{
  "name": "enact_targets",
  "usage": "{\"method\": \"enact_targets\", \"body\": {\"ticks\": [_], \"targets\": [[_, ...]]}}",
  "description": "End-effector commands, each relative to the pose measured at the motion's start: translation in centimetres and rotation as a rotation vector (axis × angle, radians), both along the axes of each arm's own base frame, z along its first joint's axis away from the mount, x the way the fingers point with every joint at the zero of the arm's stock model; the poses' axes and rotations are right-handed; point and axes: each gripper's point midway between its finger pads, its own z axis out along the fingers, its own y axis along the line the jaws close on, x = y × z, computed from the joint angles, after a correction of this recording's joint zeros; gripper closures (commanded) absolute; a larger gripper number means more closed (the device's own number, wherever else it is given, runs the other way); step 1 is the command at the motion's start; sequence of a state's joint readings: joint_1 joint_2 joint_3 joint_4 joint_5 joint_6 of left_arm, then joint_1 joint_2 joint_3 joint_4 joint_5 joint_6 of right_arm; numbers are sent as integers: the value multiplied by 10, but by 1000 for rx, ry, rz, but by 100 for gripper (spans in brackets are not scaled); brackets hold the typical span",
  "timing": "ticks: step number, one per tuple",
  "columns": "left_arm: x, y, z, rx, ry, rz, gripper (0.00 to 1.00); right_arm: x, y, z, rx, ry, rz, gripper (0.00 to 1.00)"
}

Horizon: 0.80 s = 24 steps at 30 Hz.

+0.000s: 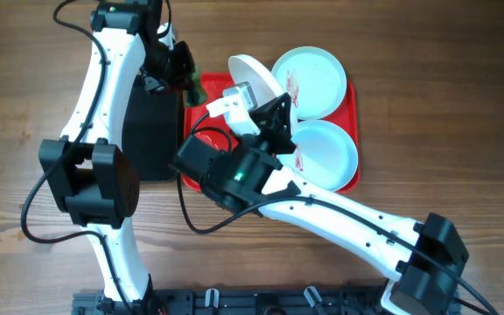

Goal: Clean dirty plates on tray and stack at the side
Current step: 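Lift the white plate with right gripper and place it right of tray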

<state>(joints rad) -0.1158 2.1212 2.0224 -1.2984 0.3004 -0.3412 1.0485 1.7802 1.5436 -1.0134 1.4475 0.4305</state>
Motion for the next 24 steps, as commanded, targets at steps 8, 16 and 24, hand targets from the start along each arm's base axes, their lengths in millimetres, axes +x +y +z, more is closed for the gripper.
{"method": "enact_targets", "body": {"ticks": [8, 16, 24], "targets": [[2, 0, -1, 10, -10, -20, 96, 10, -12, -80, 393, 429, -12, 96], [2, 1, -1, 17, -10, -19, 96, 32, -45, -125, 696, 790, -14, 96], [2, 1, -1, 17, -10, -19, 96, 61, -111, -120, 1060, 859, -38, 95]]}}
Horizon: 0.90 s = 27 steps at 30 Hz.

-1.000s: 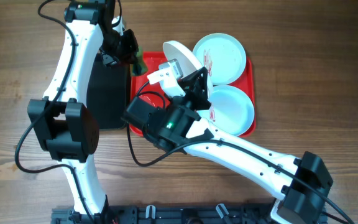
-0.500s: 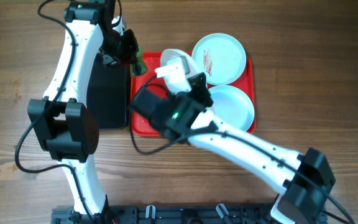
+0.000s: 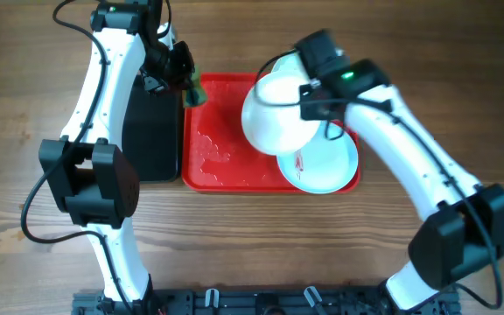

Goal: Clean dirty plates on tray and stack at the side
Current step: 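Lift the white plate with right gripper and place it right of tray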

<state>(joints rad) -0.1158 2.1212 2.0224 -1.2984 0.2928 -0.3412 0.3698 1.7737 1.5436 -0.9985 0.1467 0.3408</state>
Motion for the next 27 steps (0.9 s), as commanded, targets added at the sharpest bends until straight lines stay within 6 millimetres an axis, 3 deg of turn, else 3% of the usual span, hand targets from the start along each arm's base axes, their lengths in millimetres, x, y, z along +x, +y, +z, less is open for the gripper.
{"method": "enact_targets", "body": {"ticks": [1, 5, 6, 9, 13, 16, 21, 27], "targets": [[2, 0, -1, 9, -9, -21, 96, -2, -21, 17, 214, 35, -24, 96], [1, 0, -1, 10, -8, -21, 96, 0, -81, 15, 240, 65, -173, 96], [1, 0, -1, 10, -8, -21, 96, 0, -107, 14, 236, 63, -224, 96], [1, 0, -1, 10, -6, -21, 96, -2, -158, 13, 231, 53, -351, 96], [1, 0, -1, 9, -6, -21, 96, -13, -225, 8, 193, 46, -523, 96], [1, 0, -1, 9, -6, -21, 96, -25, -262, -2, 184, 53, -622, 96], [1, 0, -1, 9, -6, -21, 96, -44, -294, -33, 199, 58, -747, 96], [1, 0, -1, 9, -6, -21, 96, -57, -300, -69, 219, 69, -828, 96]]}}
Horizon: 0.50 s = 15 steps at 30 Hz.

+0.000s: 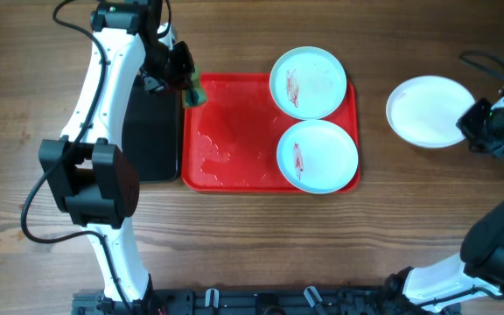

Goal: Clean dirty plates on tray and stack at the side
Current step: 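Lift the white plate with right gripper and place it right of tray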

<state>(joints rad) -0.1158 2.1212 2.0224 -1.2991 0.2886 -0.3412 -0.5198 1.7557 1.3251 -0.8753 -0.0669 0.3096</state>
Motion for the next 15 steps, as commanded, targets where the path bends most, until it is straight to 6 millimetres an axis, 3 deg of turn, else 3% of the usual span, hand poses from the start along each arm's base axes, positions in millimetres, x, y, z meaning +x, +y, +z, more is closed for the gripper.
{"method": "enact_targets", "body": {"ticks": [1, 7, 10, 11, 15], "targets": [[1, -1, -1, 5, -7, -21, 96, -6, 4, -17, 14, 3, -37, 96], [1, -1, -1, 5, -6, -21, 96, -22, -1, -37, -12, 73, -106, 95], [1, -2, -1, 5, -6, -22, 96, -22, 0, -37, -4, 74, -105, 64], [1, -2, -1, 5, -6, -22, 96, -20, 3, -36, 11, 68, -100, 59], [1, -2, -1, 5, -6, -22, 96, -11, 16, -24, 91, 34, -60, 57]]}}
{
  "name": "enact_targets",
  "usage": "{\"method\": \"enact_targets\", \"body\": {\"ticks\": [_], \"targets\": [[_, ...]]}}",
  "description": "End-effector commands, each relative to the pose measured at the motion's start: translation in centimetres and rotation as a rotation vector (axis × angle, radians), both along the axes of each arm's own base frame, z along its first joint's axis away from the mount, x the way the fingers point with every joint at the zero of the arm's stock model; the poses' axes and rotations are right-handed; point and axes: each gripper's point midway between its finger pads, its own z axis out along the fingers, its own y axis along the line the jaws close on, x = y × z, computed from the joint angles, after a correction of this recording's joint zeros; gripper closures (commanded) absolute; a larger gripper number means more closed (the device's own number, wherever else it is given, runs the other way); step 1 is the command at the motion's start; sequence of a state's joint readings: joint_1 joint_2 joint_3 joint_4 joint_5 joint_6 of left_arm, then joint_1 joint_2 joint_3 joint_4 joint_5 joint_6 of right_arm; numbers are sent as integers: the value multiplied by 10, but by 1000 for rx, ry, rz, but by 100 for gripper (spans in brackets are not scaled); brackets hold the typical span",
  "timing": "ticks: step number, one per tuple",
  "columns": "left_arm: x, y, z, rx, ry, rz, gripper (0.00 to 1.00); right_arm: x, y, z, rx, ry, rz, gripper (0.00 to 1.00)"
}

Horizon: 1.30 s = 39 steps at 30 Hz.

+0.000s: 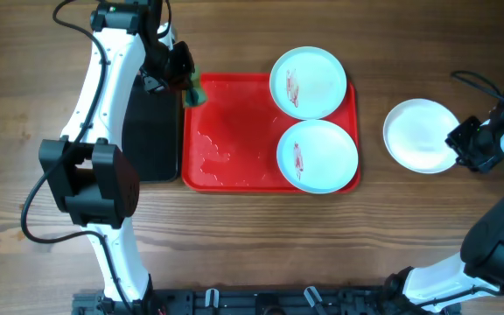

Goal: Clean dirty plates on tray and stack at the side
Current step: 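Lift the white plate with right gripper and place it right of tray, then move right gripper back and pinch the rim of the lower blue plate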

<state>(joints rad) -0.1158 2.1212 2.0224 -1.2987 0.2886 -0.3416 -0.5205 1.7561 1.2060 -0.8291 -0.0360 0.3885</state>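
Note:
A red tray [234, 131] lies mid-table with two white plates on its right half, a far one [309, 83] and a near one [318, 156], each smeared with red. A third white plate [418, 134], without stains, lies flat right of the tray. My right gripper [458, 143] is at this plate's right rim and appears shut on it. My left gripper [185, 79] hangs over the tray's far left corner, shut on a green sponge [196, 90].
A black rectangular pad [151, 131] lies along the tray's left side under the left arm. Wet patches show on the tray's left half [208, 149]. Bare wooden table surrounds the tray.
The stain-free plate and my right gripper have shifted a little toward the table's front and slightly left, and the plate now looks lower. The left arm and sponge are unchanged.
My right gripper first held a plate tilted over the tray's left half, close to the sponge in my left gripper. Then the plate was above the tray's right side. Later it was out over the table right of the tray, where it now lies.

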Motion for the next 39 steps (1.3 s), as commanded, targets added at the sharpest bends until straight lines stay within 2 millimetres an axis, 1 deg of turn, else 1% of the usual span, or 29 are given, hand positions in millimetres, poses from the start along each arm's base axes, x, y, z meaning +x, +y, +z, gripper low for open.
{"method": "enact_targets", "body": {"ticks": [1, 3, 5, 7, 9, 10, 11, 12, 15, 17, 20, 23, 27, 30, 34, 37, 39], "targets": [[1, -2, -1, 5, -6, -23, 96, 18, 13, 16, 87, -60, 54, 57], [1, -2, -1, 5, -6, -23, 96, 28, 24, 34, 132, -102, 132, 58], [1, -2, -1, 5, -6, -23, 96, 38, 42, 54, 177, -163, 248, 59], [1, -2, -1, 5, -7, -23, 96, 45, 66, 72, 215, -221, 357, 59], [1, -1, -1, 6, -6, -23, 96, 49, 93, 82, 248, -256, 461, 59], [1, -1, -1, 6, -7, -23, 96, 50, 116, 81, 262, -240, 531, 59], [1, -1, -1, 6, -6, -23, 96, 50, 130, 79, 268, -230, 578, 59], [1, -2, -1, 6, -6, -23, 96, 48, 152, 71, 262, -196, 642, 59], [1, -1, -1, 13, -7, -22, 96, 45, 180, 54, 226, -146, 718, 59], [1, -1, -1, 13, -7, -22, 96, 41, 193, 41, 199, -102, 723, 59], [0, -3, -1, 13, -7, -27, 96, 29, 199, 21, 133, -21, 688, 60], [0, -6, -1, 16, -8, -34, 96, 15, 203, 7, 113, 42, 653, 62], [0, -7, -2, 33, -11, -41, 96, 2, 205, -5, 127, 80, 636, 67], [0, -9, -2, 33, -17, -44, 96, -2, 205, -13, 129, 85, 634, 74], [0, -9, -2, 33, -17, -45, 96, -10, 205, -25, 133, 99, 633, 76], [1, -9, -2, 33, -18, -45, 96, -12, 205, -30, 133, 97, 633, 78], [1, -9, -2, 33, -20, -44, 96, -12, 205, -32, 132, 93, 633, 84]]}}
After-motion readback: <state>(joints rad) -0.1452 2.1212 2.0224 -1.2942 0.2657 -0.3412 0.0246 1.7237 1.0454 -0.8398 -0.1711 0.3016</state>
